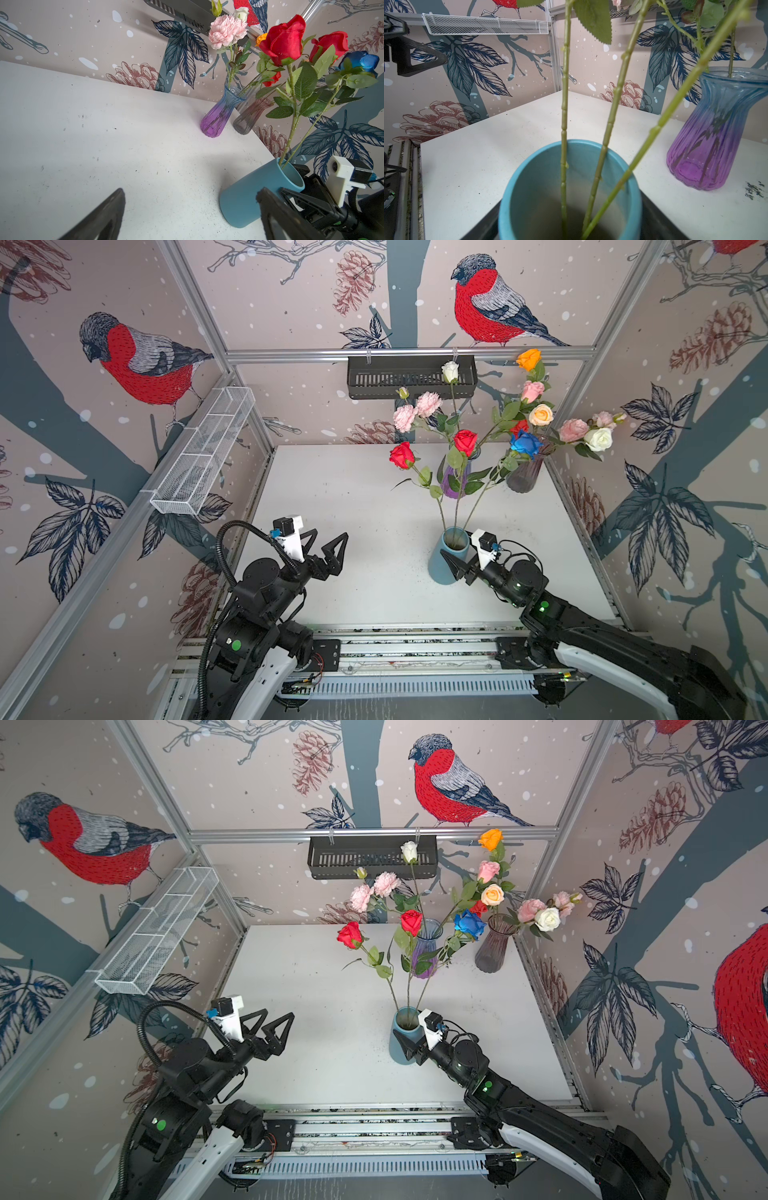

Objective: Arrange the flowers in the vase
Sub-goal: 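Grasp the teal vase near its base with the right gripper, then lift and carry the teal vase farther from the robot with the right gripper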

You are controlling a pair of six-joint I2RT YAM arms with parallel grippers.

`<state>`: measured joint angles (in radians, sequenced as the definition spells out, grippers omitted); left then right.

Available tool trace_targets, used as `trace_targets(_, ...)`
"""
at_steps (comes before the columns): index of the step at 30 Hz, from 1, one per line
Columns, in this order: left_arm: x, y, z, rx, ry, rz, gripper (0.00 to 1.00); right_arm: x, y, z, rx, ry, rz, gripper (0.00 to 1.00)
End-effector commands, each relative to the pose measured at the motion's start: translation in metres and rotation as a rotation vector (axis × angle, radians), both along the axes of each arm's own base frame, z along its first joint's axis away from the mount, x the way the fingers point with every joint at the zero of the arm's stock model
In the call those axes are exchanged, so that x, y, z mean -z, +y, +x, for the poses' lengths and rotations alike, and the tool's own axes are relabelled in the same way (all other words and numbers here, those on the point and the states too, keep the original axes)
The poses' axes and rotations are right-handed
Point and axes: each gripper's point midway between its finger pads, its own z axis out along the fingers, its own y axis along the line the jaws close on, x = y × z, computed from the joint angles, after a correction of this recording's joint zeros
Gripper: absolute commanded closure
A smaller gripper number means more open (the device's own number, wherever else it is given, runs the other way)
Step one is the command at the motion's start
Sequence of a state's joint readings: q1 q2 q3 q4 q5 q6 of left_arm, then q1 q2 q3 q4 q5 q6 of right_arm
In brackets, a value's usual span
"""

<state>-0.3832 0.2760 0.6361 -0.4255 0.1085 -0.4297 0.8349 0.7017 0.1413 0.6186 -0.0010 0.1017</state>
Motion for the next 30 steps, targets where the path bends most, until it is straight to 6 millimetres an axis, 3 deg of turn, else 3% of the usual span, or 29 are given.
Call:
trace_targets(1,-0.012,-0.002,0.0,0.011,-0.046,-0.018,0.01,-0.006,0.002,-0.004,-0.029,-0.017,0.023,0.28)
trace_targets(4,-0.012,-0.001,-0.001,0.01,-0.051,-0.021,0.01,-0.008,0.009,-0.009,-0.073,-0.048,-0.009,0.36)
trace_targets(16,-0.016,-0.001,-0.004,0.016,-0.071,-0.03,0.01,-0.019,0.037,-0.007,-0.173,-0.176,-0.028,0.36)
trace_targets(26,-0.019,-0.002,-0.008,0.027,-0.087,-0.034,0.01,-0.018,0.097,0.017,-0.311,-0.202,-0.042,0.37)
trace_targets(30,-0.02,-0.001,-0.009,0.026,-0.095,-0.036,0.01,-0.035,0.115,0.028,-0.334,-0.232,0.005,0.39)
